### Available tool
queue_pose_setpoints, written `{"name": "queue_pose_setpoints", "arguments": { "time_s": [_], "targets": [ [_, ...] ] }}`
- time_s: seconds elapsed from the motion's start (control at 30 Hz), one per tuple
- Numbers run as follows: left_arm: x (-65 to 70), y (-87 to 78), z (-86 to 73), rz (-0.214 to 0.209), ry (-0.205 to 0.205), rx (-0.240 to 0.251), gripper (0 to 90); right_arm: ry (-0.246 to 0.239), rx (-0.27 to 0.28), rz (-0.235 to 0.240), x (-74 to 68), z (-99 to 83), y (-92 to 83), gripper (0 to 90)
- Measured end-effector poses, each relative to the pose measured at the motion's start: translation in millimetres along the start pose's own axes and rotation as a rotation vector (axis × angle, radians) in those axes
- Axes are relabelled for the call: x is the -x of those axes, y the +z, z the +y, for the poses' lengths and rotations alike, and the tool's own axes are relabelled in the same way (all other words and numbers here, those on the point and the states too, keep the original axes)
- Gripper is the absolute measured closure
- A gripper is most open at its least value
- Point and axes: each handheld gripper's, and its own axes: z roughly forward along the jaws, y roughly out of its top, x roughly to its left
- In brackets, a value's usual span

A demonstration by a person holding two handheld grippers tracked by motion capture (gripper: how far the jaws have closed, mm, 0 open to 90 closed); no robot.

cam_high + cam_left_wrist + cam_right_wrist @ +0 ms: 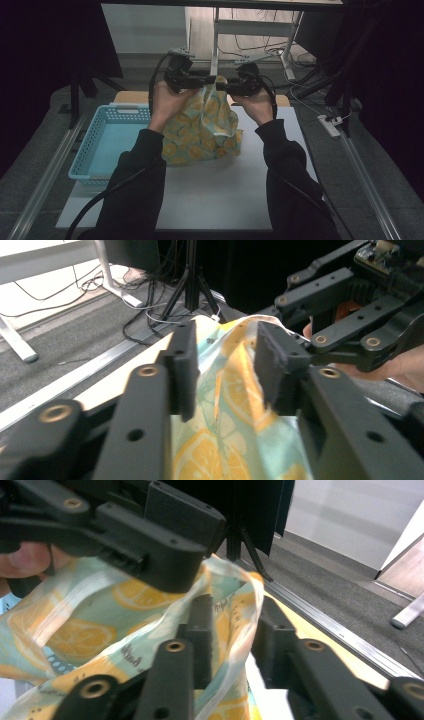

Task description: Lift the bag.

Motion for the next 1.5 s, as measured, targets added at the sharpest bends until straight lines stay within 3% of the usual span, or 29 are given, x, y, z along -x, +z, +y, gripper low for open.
{"name": "queue_pose_setpoints", "arguments": {
  "time_s": [0.17,0.3,0.5,0.6,0.7,0.87,1.13,1.33,1.5],
  "targets": [
    [-1.6,-3.1,-2.8,0.019,0.002,0.013,45.2,0.013,0.010,-0.014,3.2,-1.4,-7.1,58.0],
    [-3.6,-8.2,-3.6,-0.008,-0.005,0.031,36.5,0.025,0.008,-0.021,6.2,-4.8,-12.2,53.0],
    [-3.6,-18.1,-5.1,-0.011,-0.009,-0.014,24.7,0.031,0.002,-0.023,8.6,-12.1,-18.4,48.6],
    [-2.9,-24.5,-9.6,0.008,0.001,-0.039,16.7,0.037,0.008,-0.016,8.7,-17.3,-21.4,46.4],
    [-2.5,-30.2,-17.8,0.048,0.016,-0.072,11.4,0.041,0.006,-0.010,8.8,-23.2,-23.3,43.2],
    [-4.3,-37.4,-34.8,0.042,0.013,-0.087,1.6,0.047,0.007,0.002,5.7,-32.3,-24.8,37.2],
    [-3.7,-44.0,-64.0,0.028,0.006,-0.091,0.0,0.032,0.008,0.005,-4.7,-46.0,-26.3,26.9],
    [2.1,-47.1,-84.1,0.032,-0.006,-0.104,0.0,0.042,0.007,0.021,-9.8,-58.4,-28.3,23.6],
    [6.2,-49.8,-100.8,0.010,-0.015,-0.118,0.0,0.047,-0.008,0.033,-15.2,-69.7,-29.6,22.2]
  ]
}}
